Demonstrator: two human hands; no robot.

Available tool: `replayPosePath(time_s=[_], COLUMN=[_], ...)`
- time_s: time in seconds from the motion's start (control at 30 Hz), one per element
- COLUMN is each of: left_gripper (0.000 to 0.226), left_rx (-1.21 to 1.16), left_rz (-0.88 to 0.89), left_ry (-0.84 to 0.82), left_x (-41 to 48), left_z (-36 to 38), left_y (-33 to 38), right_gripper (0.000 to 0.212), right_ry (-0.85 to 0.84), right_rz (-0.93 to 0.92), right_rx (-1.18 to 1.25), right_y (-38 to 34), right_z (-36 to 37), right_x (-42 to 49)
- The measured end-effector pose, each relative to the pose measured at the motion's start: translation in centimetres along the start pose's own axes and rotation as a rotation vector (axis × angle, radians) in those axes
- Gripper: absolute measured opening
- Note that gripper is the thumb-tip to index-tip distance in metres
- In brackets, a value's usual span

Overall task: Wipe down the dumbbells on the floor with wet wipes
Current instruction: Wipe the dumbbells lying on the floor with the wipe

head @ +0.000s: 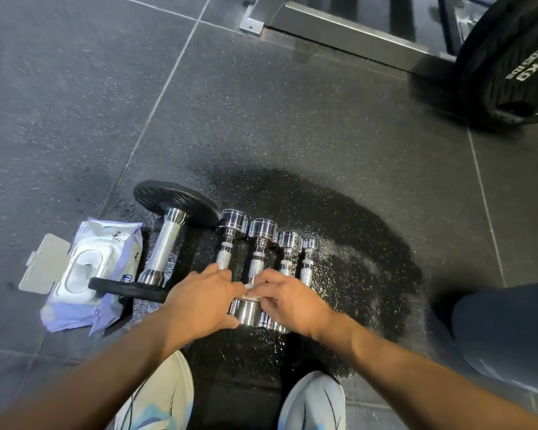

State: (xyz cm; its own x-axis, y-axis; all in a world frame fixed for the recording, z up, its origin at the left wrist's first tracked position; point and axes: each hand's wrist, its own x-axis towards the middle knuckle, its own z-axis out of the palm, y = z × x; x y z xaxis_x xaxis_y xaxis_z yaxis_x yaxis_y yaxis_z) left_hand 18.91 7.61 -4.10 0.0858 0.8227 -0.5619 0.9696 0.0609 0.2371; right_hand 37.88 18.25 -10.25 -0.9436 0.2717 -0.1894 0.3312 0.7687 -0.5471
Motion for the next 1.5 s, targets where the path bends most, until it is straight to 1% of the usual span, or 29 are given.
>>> replayPosePath(time_s=[0.07,0.13,0.2,0.27,0.3,0.4,0.43,0.5,0.57,0.63,0.73,0.83,0.93,1.0,1.07,1.13,1.2,1.27,1.33,1.37,1.4,1.47,1.5], left_gripper=[0.055,0.055,0.055,0.054,0.053,0.054,0.054,0.056,0.06,0.061,0.055,0.054,0.055,0.054,0.053,0.052,0.052,0.053,0.054,0.055,0.056,0.056,0.055], left_rx=[0.0,0.003,0.015,0.022,0.025,0.032,0.035,0.032,0.026,0.029,0.028,0.028,0.034,0.025,0.032,0.025,0.023,0.023,0.02,0.018,0.015,0.001,-0.002], left_rz=[0.002,0.001,0.008,0.015,0.013,0.007,0.011,0.019,0.018,0.025,0.029,0.032,0.037,0.032,0.039,0.035,0.033,0.032,0.032,0.033,0.031,0.028,0.027], left_ry=[0.004,-0.002,-0.006,-0.014,-0.022,-0.028,-0.024,-0.002,0.016,0.029,0.032,0.02,0.034,0.03,0.029,0.022,0.03,0.03,0.033,0.036,0.038,0.035,0.034], left_x=[0.1,0.2,0.2,0.3,0.3,0.2,0.2,0.1,-0.1,-0.2,-0.1,-0.1,0.0,0.0,0.0,0.0,0.1,0.1,0.1,0.1,0.1,0.1,0.1], left_z=[0.1,0.0,0.1,0.1,0.1,0.0,0.0,0.2,0.6,0.7,0.4,0.3,0.5,0.4,0.4,0.4,0.5,0.4,0.5,0.5,0.5,0.5,0.6], left_y=[0.0,0.0,-0.1,-0.1,-0.1,-0.1,-0.1,0.0,0.0,0.0,-0.1,-0.1,-0.1,0.0,0.0,0.0,-0.1,-0.1,-0.1,-0.1,-0.1,-0.2,-0.2], right_gripper=[0.032,0.031,0.028,0.027,0.026,0.028,0.031,0.032,0.034,0.037,0.033,0.031,0.034,0.022,0.014,0.013,0.014,0.01,0.007,0.009,0.01,0.007,0.005], right_ry=[-0.007,-0.007,0.096,0.205,0.244,0.271,0.271,0.213,0.15,0.128,0.185,0.324,0.386,0.415,0.458,0.449,0.323,0.175,0.109,0.085,0.068,0.067,0.11], right_rz=[0.023,0.027,0.019,0.081,0.121,0.177,0.19,0.225,0.235,0.274,0.436,0.588,0.776,0.864,0.905,0.893,0.809,0.741,0.683,0.658,0.647,0.654,0.661], right_rx=[0.019,-0.054,-0.249,-0.406,-0.459,-0.509,-0.491,-0.412,-0.356,-0.269,-0.104,0.142,0.441,0.634,0.694,0.676,0.58,0.408,0.309,0.319,0.389,0.638,0.706], right_y=[-0.2,-0.6,-0.8,-1.0,-0.9,-0.6,-0.6,-1.1,-1.6,-2.3,-3.4,-4.1,-5.0,-5.2,-4.8,-4.4,-4.5,-4.7,-4.8,-4.8,-4.9,-4.9,-4.6], right_z=[-0.1,-0.6,-1.1,-1.8,-2.1,-2.9,-3.2,-3.6,-3.0,-2.1,-1.7,-1.3,-1.0,-1.1,-1.2,-1.3,-1.3,-1.1,-1.1,-1.3,-1.7,-3.4,-4.4], right_x=[-0.1,0.1,0.9,2.2,2.8,4.2,4.4,4.5,4.4,4.2,4.4,4.7,5.0,5.2,5.1,4.3,3.5,2.6,1.6,1.1,0.6,-0.3,-0.6])
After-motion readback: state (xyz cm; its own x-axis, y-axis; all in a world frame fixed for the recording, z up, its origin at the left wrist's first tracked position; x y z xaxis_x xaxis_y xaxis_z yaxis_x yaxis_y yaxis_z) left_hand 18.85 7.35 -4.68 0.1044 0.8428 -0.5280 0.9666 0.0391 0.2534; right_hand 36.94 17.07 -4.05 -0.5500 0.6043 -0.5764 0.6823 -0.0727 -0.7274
